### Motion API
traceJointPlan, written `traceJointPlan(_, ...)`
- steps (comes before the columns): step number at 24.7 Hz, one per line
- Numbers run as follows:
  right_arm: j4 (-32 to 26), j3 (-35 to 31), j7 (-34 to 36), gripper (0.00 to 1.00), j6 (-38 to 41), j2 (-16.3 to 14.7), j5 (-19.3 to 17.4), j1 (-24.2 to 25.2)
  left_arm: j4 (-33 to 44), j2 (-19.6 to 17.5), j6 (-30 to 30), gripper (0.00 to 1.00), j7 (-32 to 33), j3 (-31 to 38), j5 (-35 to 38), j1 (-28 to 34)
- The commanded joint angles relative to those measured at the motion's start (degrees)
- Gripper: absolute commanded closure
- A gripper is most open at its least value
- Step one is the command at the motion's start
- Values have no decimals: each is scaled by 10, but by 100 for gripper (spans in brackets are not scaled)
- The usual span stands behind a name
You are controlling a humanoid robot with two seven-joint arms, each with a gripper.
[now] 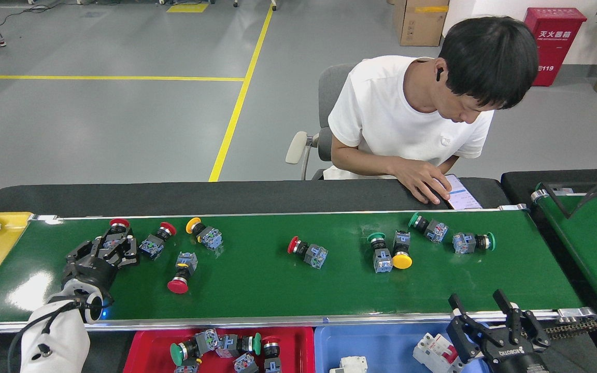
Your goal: Pick switch part from conveyor to tray
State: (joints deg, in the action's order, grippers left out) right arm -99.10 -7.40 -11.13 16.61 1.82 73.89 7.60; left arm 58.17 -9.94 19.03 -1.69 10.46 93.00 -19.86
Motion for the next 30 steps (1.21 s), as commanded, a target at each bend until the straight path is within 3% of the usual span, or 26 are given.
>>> traceJointPlan(1, 6, 19, -51, 11, 0, 16, 17, -30, 91, 13, 14, 96, -7, -11, 2, 41)
traceJointPlan(4, 27, 56, -83, 10, -9, 29, 25, -59, 236, 19, 21, 95, -7, -52, 0, 141)
traceJointPlan(7, 66, 107, -84, 10, -76, 28, 35, -99, 346, 29, 17, 94, -6, -93, 6, 232)
traceJointPlan(10, 128, 161, -84, 8, -152, 23, 41, -159, 408, 25, 16, 93, -8, -130, 42, 297)
traceJointPlan(13, 160, 184, -83, 8, -179, 21, 42, -184, 431, 24, 18, 86, -17, -135, 77, 330)
traceJointPlan(17, 223, 216, -80, 8, -211, 24, 44, -232, 431, 16, 20, 32, -52, -176, 88, 342)
traceJointPlan(18, 239, 223, -80, 9, -221, 27, 44, -247, 431, 13, 21, 2, -57, -181, 89, 343)
traceJointPlan(20, 269, 241, -79, 21, -231, 28, 42, -269, 432, 4, 21, 0, -59, -182, 89, 352)
traceJointPlan(25, 283, 245, -83, 76, -198, 26, 36, -276, 433, 15, 21, 0, -62, -144, 40, 355)
traceJointPlan(28, 271, 244, -83, 78, -169, 24, 16, -274, 429, 30, 14, 0, -54, -76, -32, 359)
traceJointPlan(30, 226, 242, -84, 78, -138, 16, -17, -262, 419, 43, 18, 0, -46, -12, -56, 359)
